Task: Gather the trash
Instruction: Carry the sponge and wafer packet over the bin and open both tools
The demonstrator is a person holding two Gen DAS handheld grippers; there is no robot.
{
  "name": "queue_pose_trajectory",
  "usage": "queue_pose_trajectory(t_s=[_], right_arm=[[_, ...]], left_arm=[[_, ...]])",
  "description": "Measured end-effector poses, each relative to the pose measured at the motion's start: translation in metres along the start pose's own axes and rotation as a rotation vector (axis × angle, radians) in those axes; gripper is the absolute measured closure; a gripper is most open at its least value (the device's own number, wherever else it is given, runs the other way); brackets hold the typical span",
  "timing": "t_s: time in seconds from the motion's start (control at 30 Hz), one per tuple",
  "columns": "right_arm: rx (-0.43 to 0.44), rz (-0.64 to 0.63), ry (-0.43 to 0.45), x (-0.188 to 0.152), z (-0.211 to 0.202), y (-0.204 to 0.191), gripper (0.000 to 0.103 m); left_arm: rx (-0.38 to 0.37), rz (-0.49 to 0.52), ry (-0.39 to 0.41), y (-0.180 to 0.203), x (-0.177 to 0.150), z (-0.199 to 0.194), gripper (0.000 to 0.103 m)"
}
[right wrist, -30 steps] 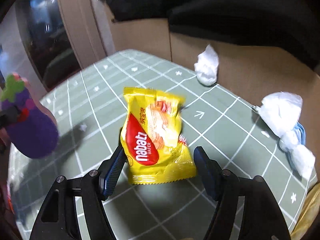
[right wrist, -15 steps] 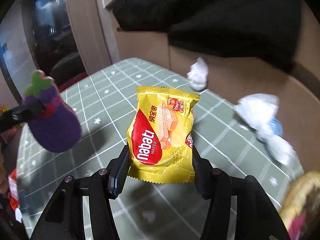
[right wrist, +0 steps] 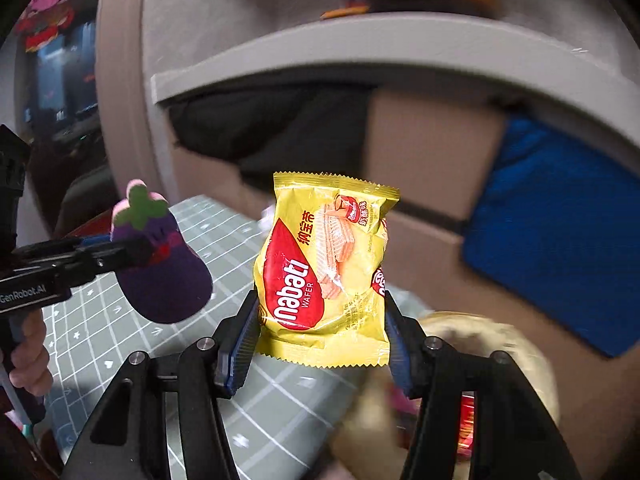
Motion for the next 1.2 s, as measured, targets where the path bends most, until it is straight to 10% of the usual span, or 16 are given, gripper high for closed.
queue_pose_trajectory(t_s=[0.5,1.2], right_arm=[[-0.137,0.232,0.041,-0.049,-0.058,0.129,0.049],[-0.041,0.342,-0.092,-0.079,0.023,0.163,0.046]], left_arm=[[-0.152,0.181,-0.078,0.141,0.019,0.084,0.070],[-0.207,0.153,-0.245,0.137,-0.002,0.177,0.058]])
Point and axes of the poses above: each gripper's, at about its wrist camera, not at the fingertips, and z roughly the way its jaws point, y to its right, x to its top, the point moved 5 cm from there along z, roughly the way its jaws point, and after that the axes turned 15 degrees about -y, right-handed, at the moved point
